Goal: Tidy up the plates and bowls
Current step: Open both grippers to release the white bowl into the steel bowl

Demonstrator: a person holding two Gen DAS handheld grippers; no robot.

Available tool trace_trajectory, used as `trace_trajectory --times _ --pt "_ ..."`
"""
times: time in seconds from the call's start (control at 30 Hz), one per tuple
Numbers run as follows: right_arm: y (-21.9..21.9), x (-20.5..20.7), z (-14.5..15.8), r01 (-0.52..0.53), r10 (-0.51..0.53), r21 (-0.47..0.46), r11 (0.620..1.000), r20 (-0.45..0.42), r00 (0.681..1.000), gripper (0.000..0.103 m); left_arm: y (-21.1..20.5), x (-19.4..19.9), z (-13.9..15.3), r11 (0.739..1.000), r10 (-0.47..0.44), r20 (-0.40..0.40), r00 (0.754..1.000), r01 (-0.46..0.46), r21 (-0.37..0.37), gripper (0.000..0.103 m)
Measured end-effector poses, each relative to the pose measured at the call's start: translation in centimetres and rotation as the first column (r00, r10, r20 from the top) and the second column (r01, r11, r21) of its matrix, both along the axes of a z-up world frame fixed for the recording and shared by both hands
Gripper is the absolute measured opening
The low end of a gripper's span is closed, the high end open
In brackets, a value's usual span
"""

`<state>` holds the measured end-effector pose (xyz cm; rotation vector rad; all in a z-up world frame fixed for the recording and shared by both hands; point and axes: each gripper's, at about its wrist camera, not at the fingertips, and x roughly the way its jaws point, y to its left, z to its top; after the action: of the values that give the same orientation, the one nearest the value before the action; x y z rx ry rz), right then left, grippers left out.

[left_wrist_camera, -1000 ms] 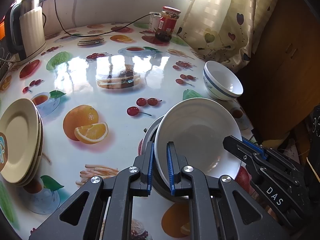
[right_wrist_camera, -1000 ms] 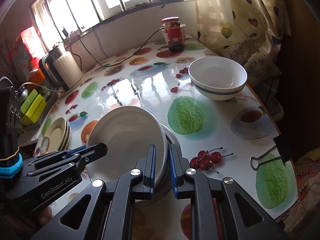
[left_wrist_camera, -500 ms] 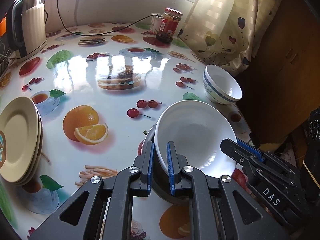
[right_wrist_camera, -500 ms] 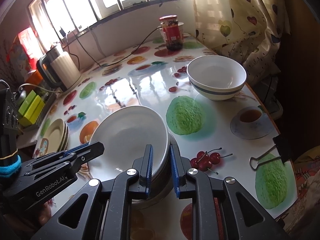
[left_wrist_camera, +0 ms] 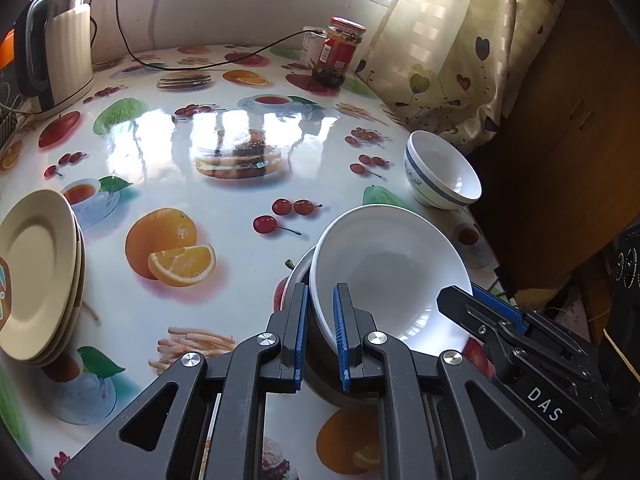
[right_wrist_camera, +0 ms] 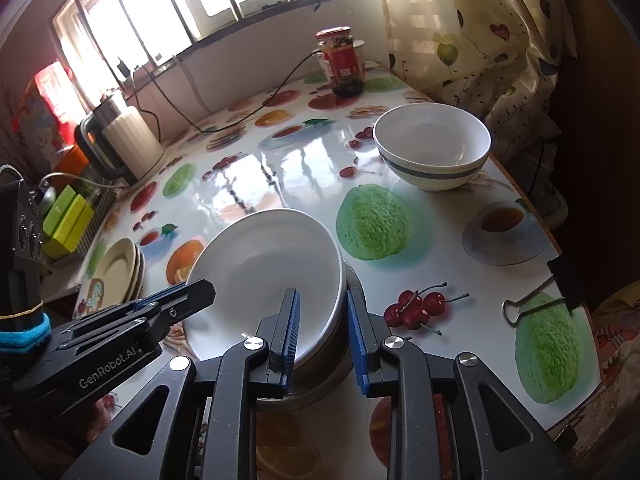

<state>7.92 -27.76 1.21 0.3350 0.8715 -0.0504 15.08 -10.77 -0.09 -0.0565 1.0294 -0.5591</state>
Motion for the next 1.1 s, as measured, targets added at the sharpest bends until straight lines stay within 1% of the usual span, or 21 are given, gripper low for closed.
trace_trajectory --times 0.07,0.2,0.37,0.5,0.63,0.77,0.8,0.87,0.93,1.1 --pt "0.0 0.0 0.0 0.002 -0.002 -0.003 1.0 0.001 1.0 0.025 0.0 0.0 0.0 1.0 -0.001 0.001 1.0 0.001 0.002 0.013" --pt "-0.2 -0.2 0.1 0.011 -0.011 -0.004 1.0 0.005 1.0 0.033 0.1 0.0 0.2 1.0 0.007 0.016 1.0 -0.007 0.009 0.013" --pt "-0.7 -0.6 0.5 0.026 -0.026 0.0 1.0 0.024 0.999 0.034 0.2 -0.2 0.8 1.0 0.013 0.039 0.999 -0.013 0.013 0.013" --pt "-1.0 -0.9 1.0 0.039 -0.039 -0.001 0.999 0.052 0.998 0.038 0.0 -0.2 1.3 1.0 0.007 0.056 0.998 -0.008 0.017 0.013" --pt "-1.5 -1.1 1.4 0.05 -0.049 -0.013 0.999 0.066 0.997 0.038 -0.2 0.0 1.9 1.0 0.004 0.072 0.997 -0.004 0.013 0.014" --pt "-2.0 -1.2 1.9 0.064 -0.061 -0.03 0.998 0.084 0.995 0.038 -0.8 0.1 2.5 1.0 -0.007 0.098 0.995 0.004 0.025 0.015" --pt "-2.2 -1.2 2.0 0.068 -0.065 -0.035 0.997 0.088 0.994 0.038 -1.0 0.3 2.6 1.0 -0.007 0.102 0.995 0.004 0.026 0.015" --pt "-2.6 -1.3 2.2 0.08 -0.075 -0.046 0.996 0.097 0.992 0.039 -1.5 0.5 2.9 0.999 -0.009 0.112 0.994 0.005 0.032 0.023" --pt "-3.1 -1.2 2.3 0.093 -0.088 -0.051 0.994 0.101 0.991 0.043 -2.0 0.7 3.1 0.999 -0.014 0.122 0.992 0.01 0.034 0.023" --pt "-4.5 -0.9 2.8 0.116 -0.107 -0.072 0.991 0.116 0.987 0.044 -3.3 1.5 3.5 0.999 -0.03 0.126 0.992 0.025 0.039 0.023"
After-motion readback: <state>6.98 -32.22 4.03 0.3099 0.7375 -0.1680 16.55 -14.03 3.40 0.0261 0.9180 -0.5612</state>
